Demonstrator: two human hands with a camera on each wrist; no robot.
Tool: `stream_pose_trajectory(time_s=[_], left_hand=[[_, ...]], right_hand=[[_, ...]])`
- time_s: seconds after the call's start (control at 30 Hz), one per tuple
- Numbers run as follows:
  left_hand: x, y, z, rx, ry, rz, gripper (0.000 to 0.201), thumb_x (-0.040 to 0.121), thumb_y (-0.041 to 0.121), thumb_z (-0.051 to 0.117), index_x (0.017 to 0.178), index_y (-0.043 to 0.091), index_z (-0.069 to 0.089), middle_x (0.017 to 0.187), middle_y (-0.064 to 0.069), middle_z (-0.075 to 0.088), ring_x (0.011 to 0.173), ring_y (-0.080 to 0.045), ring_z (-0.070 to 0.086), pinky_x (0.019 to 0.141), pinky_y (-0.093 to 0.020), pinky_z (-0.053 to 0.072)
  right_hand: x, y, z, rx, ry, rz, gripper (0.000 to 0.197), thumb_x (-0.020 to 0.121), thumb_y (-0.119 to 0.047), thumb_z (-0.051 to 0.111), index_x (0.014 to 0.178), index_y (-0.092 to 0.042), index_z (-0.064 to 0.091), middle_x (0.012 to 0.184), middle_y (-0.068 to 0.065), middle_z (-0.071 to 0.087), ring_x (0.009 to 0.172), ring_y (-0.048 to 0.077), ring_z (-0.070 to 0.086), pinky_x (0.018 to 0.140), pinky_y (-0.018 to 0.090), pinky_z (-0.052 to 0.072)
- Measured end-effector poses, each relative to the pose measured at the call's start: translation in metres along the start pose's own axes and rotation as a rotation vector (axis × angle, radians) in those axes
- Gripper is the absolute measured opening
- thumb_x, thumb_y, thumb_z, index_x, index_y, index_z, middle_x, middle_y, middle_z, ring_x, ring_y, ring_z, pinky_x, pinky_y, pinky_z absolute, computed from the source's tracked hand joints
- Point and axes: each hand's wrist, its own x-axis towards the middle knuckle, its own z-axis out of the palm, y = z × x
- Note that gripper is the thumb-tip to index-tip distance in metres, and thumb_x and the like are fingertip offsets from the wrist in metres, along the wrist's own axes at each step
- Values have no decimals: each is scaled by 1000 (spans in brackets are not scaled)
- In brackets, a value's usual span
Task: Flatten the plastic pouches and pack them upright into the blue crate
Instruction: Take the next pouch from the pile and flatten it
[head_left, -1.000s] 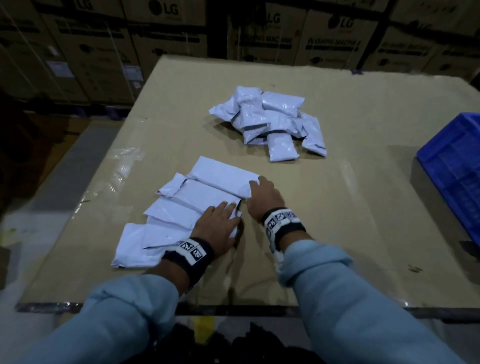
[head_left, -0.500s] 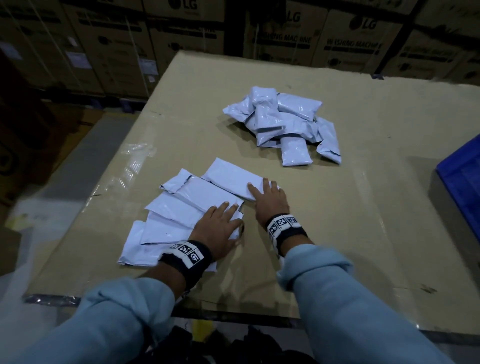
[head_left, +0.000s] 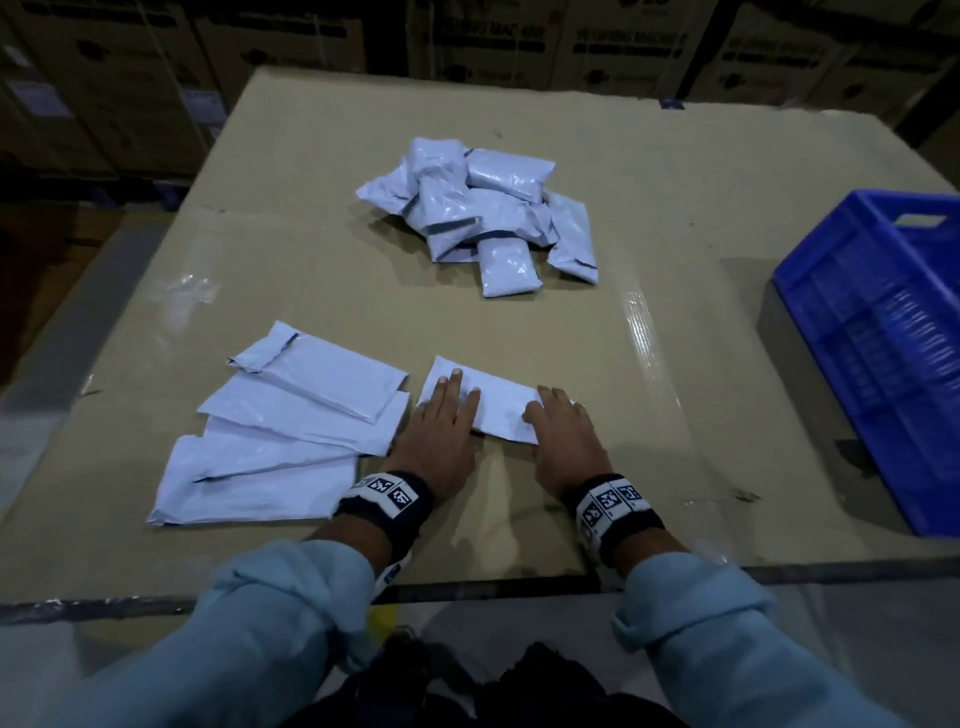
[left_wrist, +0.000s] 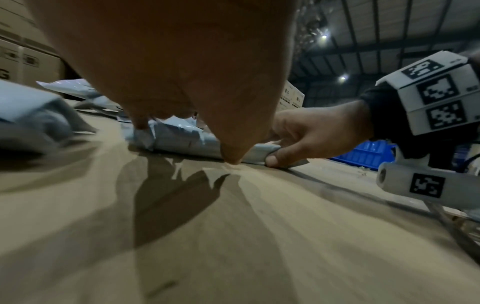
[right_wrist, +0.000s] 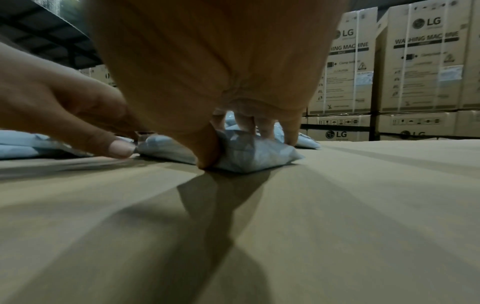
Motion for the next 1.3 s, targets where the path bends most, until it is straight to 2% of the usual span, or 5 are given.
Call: stream_pose_trajectory(time_s=[0.23,0.33,0.47,0.77,1.3], left_hand=[[7,35,22,21,0,140,77,100,57,24,153,5,42,161,-20,34,147,-35,37,121,-59,24],[14,41,23,-19,2,132,77,101,57,16,156,7,37,163,-18,31,149,-34,34,117,-57,32],[16,38,27,-27,-6,108,67,103,48,22,154,9,42,160,-16,38,145,-33,41,110,-58,42],[12,34,39,-41,36,83,77,103,56,-5,162,16,22,169,-10,19,154,-30,21,121,-54,25],[9,21,34,-115,-39,17,77,95,61,-1,164,26,1,171,-8,-8,157,-34,-3,125,-52,14]], right_hand=[[-41,36,4,198,182,-183,28,73,-6,58,100,-8,59,134,22,55,125,40,51,100,49,46],[-41,34,2,294,176,-115,42,93,-38,58,124,-9,55,139,13,54,131,30,48,107,44,44],[-35,22,11,219,117,-13,57,101,-44,33,147,-11,41,147,7,44,136,27,40,112,47,36],[-44,13,30,60,60,79,68,102,-46,24,162,-13,22,166,16,22,153,36,19,123,54,20],[-47,15,22,118,32,288,71,101,-44,27,163,-15,11,167,25,-3,155,43,-7,125,55,9]])
